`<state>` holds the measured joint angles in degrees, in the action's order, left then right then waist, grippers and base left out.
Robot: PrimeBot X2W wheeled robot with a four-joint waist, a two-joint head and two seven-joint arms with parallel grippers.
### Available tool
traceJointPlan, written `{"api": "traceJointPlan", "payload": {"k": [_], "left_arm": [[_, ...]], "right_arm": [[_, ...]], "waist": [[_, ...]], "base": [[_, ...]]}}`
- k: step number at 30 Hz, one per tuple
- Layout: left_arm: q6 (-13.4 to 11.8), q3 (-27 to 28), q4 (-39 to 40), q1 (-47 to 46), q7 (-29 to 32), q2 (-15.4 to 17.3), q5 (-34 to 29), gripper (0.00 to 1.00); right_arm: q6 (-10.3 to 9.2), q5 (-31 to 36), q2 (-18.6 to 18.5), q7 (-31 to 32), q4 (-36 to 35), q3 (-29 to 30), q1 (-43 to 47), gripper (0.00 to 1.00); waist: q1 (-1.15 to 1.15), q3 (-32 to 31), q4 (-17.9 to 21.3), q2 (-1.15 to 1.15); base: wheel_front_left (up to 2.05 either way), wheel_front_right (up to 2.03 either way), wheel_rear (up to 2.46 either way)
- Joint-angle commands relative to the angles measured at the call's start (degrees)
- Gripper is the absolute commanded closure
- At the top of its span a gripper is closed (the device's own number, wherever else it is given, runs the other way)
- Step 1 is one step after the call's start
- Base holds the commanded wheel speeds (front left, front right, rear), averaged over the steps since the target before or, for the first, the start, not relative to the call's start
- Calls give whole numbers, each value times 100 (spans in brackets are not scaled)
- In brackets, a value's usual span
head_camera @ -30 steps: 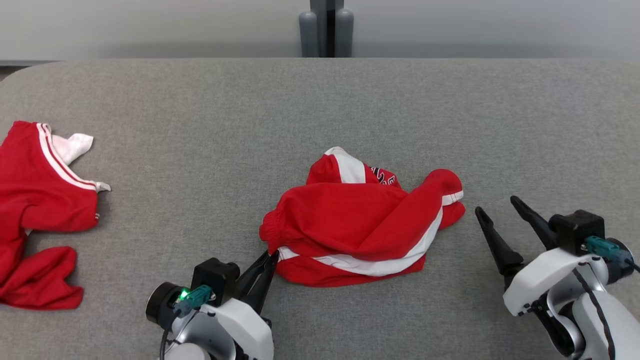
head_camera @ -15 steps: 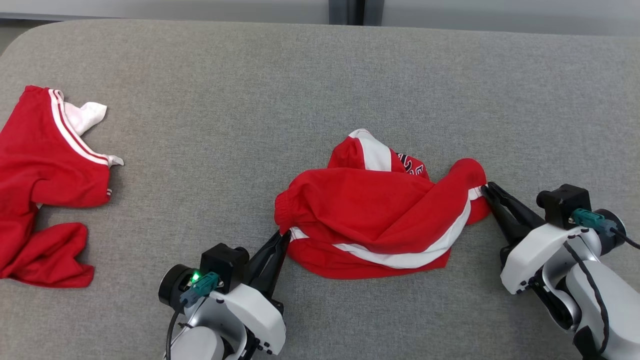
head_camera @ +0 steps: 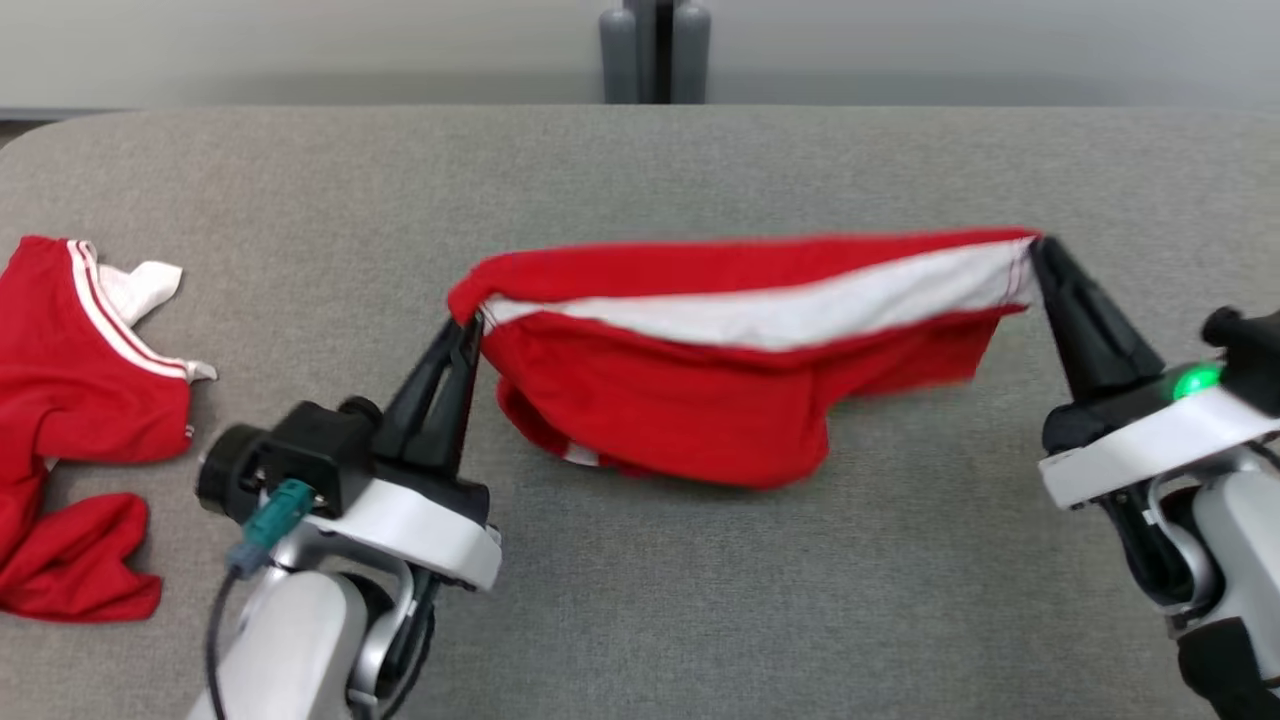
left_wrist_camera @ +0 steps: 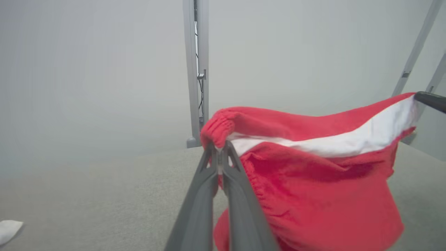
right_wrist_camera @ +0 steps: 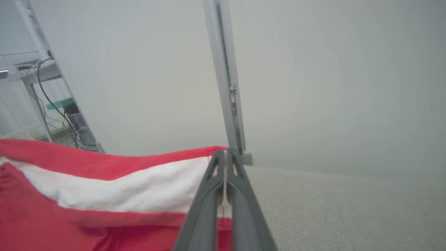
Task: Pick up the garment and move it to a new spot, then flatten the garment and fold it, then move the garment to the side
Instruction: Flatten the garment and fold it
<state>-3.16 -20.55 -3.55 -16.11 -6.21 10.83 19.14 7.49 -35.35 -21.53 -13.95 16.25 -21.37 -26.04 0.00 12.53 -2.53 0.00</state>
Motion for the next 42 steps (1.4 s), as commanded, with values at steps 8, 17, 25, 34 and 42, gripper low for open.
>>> {"api": "traceJointPlan", "payload": {"k": [8, 17, 25, 34, 42], "left_arm": [[-219, 227, 1289, -273, 332, 363, -184, 100], [-512, 361, 2801, -176, 795, 592, -424, 100], [-614, 378, 3247, -183, 1016, 624, -441, 100], [-288, 368, 2083, -1162, 956, 462, -95, 100], [281, 172, -89, -3098, 809, -1, 155, 100]], "right_arm": [[3, -12, 185, -14, -1656, 960, 352, 100], [3, 194, 504, 589, -3480, 1671, 760, 100], [3, 261, 773, 1044, -4001, 1783, 843, 100], [3, 234, 568, 1104, -3071, 1550, -141, 100], [4, 29, 144, 1121, -1606, 1175, -1652, 100]], "waist": [[0, -360, 269, 0], [0, -632, 369, 0], [0, -565, 401, 0], [0, -127, 334, 0], [0, 517, 96, 0]], "base": [[0, 0, 0], [0, 0, 0], [0, 0, 0], [0, 0, 0], [0, 0, 0]]}}
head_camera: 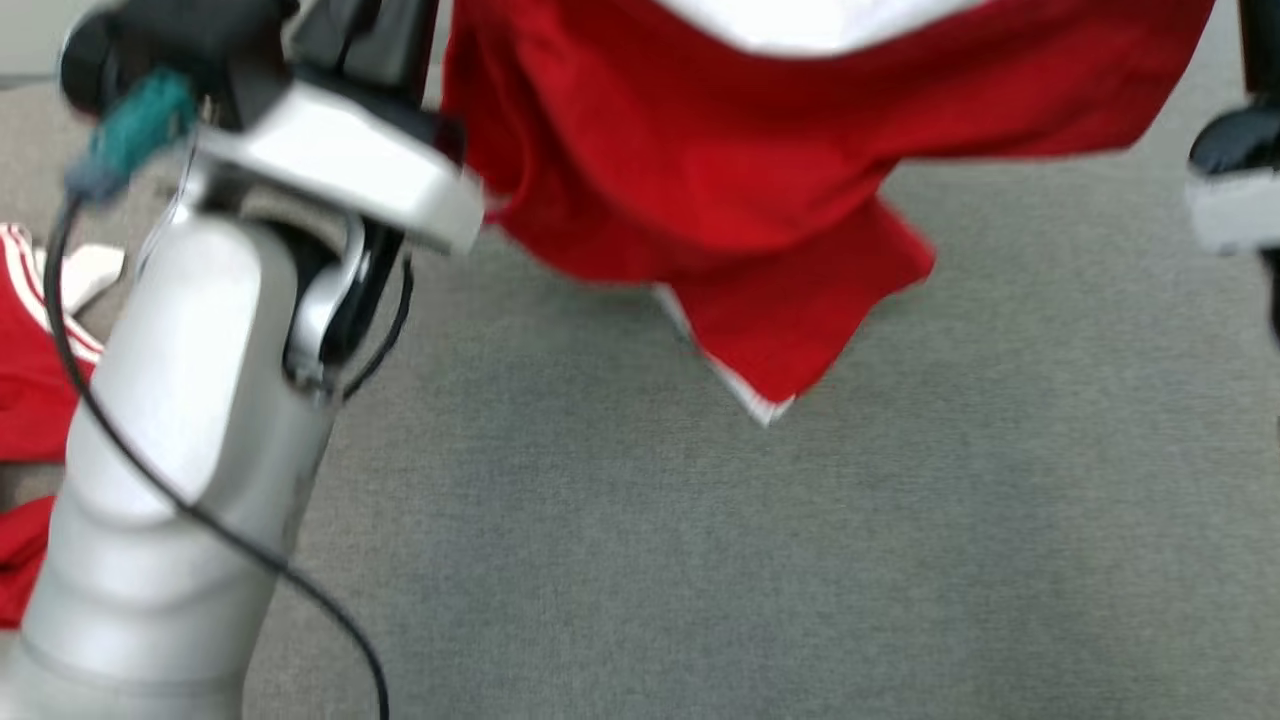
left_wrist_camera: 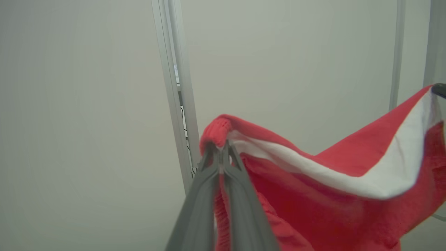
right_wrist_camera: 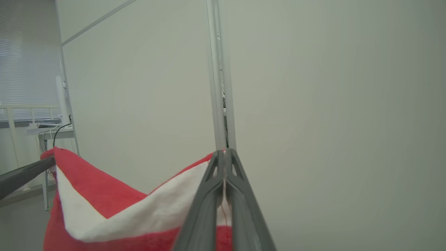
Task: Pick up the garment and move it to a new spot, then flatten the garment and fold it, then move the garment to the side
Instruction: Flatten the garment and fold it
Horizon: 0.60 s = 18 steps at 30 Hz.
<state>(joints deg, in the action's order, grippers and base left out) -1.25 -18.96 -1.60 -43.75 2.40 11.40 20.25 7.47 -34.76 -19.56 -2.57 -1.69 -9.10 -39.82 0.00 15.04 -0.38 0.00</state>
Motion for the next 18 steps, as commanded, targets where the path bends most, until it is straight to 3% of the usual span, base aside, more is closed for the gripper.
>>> {"api": "traceJointPlan", "payload": {"k": [1, 8, 9, 18], "left_arm": [[145, 3, -604, -625, -91, -105, 47, 100], [454, -19, -2975, -2550, -443, -436, 31, 100], [454, -19, -2975, -2550, -443, -436, 31, 100], [523, 88, -4969, -4045, -1453, -643, 99, 100]], "right_arm": [[5, -24, -129, -32, 389, -92, -543, 100], [5, -298, -107, -97, 2289, -528, -2538, 100], [5, -298, -107, -97, 2289, -528, -2538, 100], [5, -327, 244, -1004, 4504, -1083, -4464, 100]], "waist": [[0, 360, -146, 0], [0, 885, -181, 0], [0, 885, -181, 0], [0, 1082, -151, 0]], "base": [[0, 0, 0], [0, 0, 0], [0, 0, 0], [0, 0, 0]]}}
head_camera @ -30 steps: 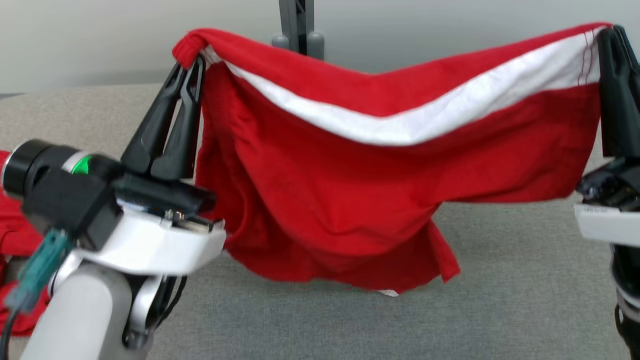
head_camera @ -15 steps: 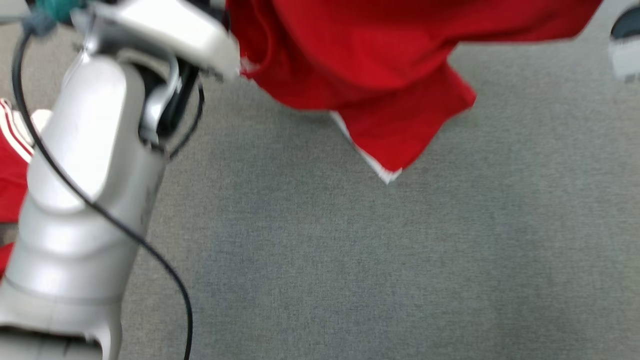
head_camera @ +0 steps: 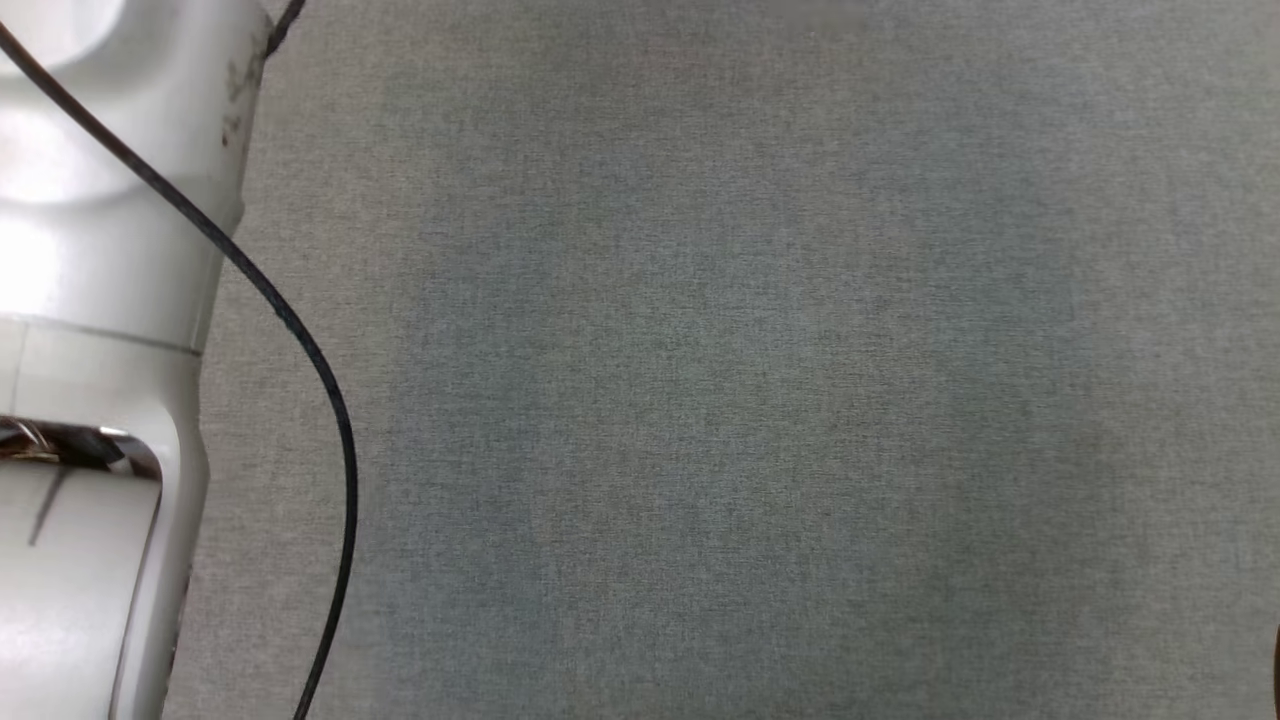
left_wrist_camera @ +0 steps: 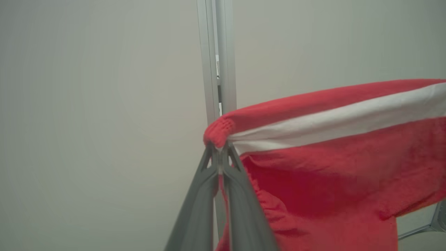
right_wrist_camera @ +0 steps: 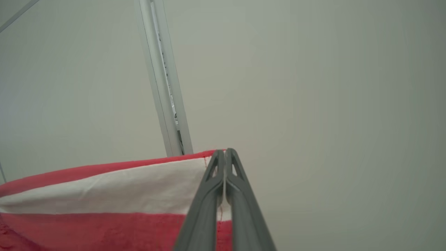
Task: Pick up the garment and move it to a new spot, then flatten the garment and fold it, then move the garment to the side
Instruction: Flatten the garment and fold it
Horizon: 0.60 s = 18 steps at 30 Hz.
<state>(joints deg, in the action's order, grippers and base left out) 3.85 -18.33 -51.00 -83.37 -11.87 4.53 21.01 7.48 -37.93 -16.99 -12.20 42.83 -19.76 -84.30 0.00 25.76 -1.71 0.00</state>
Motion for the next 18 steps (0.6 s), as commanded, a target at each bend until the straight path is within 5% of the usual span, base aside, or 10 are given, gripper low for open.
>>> {"api": "traceJointPlan", "payload": {"k": [1, 9, 15, 18], "left_arm": [[43, 11, -181, -150, -65, 20, 37, 100], [310, -270, -1080, 465, -251, -144, 538, 100], [344, -911, -640, 1817, -319, -153, 1107, 100], [143, -1086, -78, 2509, -327, -150, 1280, 100]], "right_arm": [[4, -54, 17, -80, 267, -45, -107, 100], [4, -479, 176, -222, 1168, -827, 297, 100], [4, -1365, 16, -280, 774, -1207, 1636, 100], [5, -1826, -150, -312, 534, -1215, 2384, 100]], "waist": [[0, 21, -40, 0], [0, 185, -148, 0], [0, 190, -124, 0], [0, 168, -82, 0]], "base": [[0, 0, 0], [0, 0, 0], [0, 0, 0], [0, 0, 0]]}}
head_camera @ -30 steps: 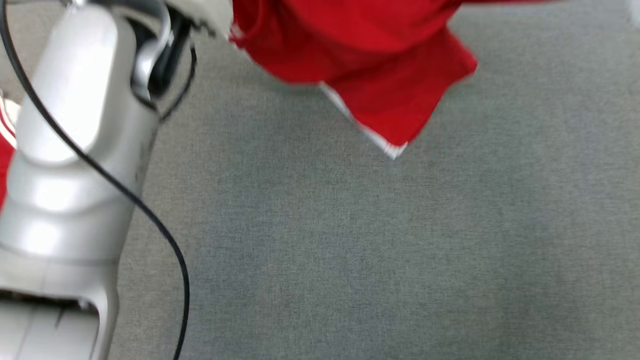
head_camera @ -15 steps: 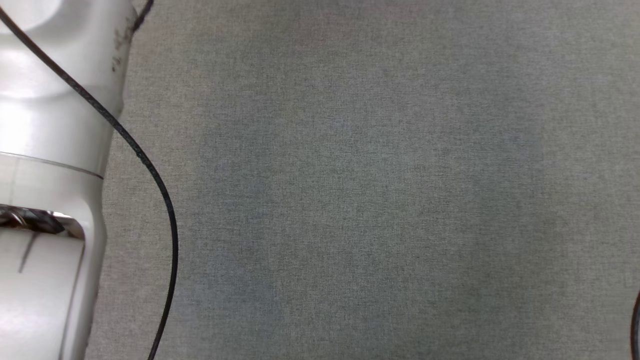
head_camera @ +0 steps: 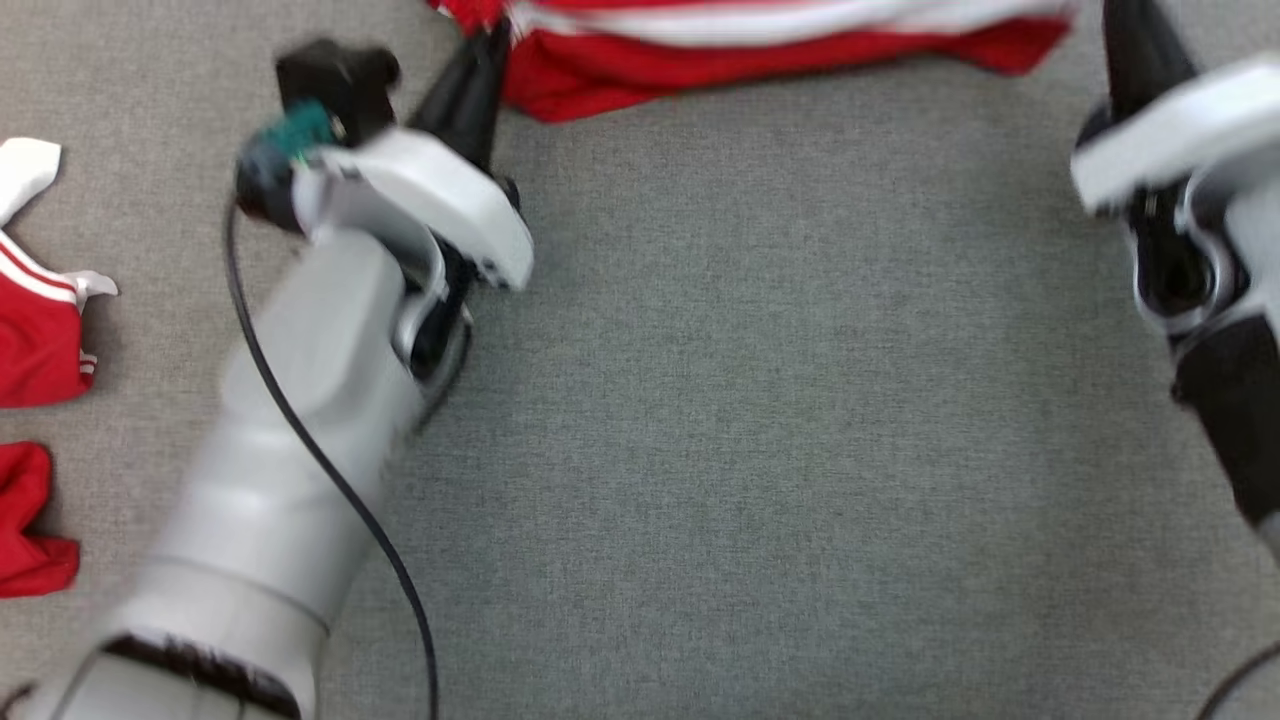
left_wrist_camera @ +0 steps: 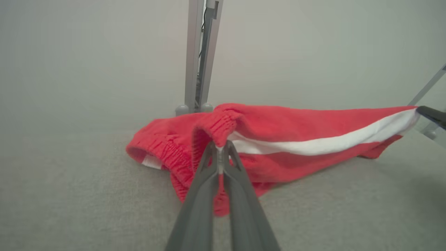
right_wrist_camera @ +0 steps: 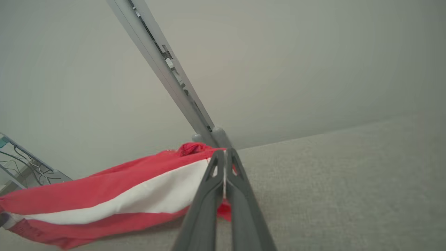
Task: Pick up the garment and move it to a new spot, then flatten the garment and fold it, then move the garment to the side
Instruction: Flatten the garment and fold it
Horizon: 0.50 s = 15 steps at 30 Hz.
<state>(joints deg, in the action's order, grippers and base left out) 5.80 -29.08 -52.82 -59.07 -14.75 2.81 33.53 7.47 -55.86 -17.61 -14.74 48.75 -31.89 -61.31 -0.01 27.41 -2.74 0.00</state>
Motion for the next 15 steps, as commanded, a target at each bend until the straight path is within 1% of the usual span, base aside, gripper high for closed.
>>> {"api": "traceJointPlan", "payload": {"k": [1, 3, 5, 7, 9, 13, 15], "left_arm": [[-106, -50, 324, 355, -35, 20, 86, 100], [-277, -94, 773, 817, -34, 29, 72, 100], [-395, -90, 1216, 1325, -35, 25, 89, 100], [-513, -56, 1631, 1834, -35, 24, -4, 100], [-610, 5, 2016, 2386, -35, 56, -89, 100], [-659, -20, 2583, 3273, -11, 237, -62, 100], [-700, -55, 2838, 3653, 124, 375, -8, 100]], "right_arm": [[6, -196, -111, -63, -153, 2, 372, 100], [7, -300, -210, -66, -416, 6, 819, 100], [7, -368, -277, -64, -760, 104, 1315, 100], [7, -317, -302, -63, -1143, 152, 1849, 100], [7, -259, -323, -64, -1561, 341, 2360, 100], [8, -32, -268, -55, -2295, 643, 3377, 100], [8, 24, -210, -54, -2600, 795, 3896, 100]], "waist": [[1, -48, 27, 0], [1, -119, 53, 0], [1, -237, 82, 0], [1, -373, 115, 0], [1, -508, 168, 0], [1, -788, 191, 0], [1, -967, 187, 0]], "base": [[0, 0, 0], [0, 0, 0], [0, 0, 0], [0, 0, 0], [0, 0, 0], [0, 0, 0], [0, 0, 0]]}}
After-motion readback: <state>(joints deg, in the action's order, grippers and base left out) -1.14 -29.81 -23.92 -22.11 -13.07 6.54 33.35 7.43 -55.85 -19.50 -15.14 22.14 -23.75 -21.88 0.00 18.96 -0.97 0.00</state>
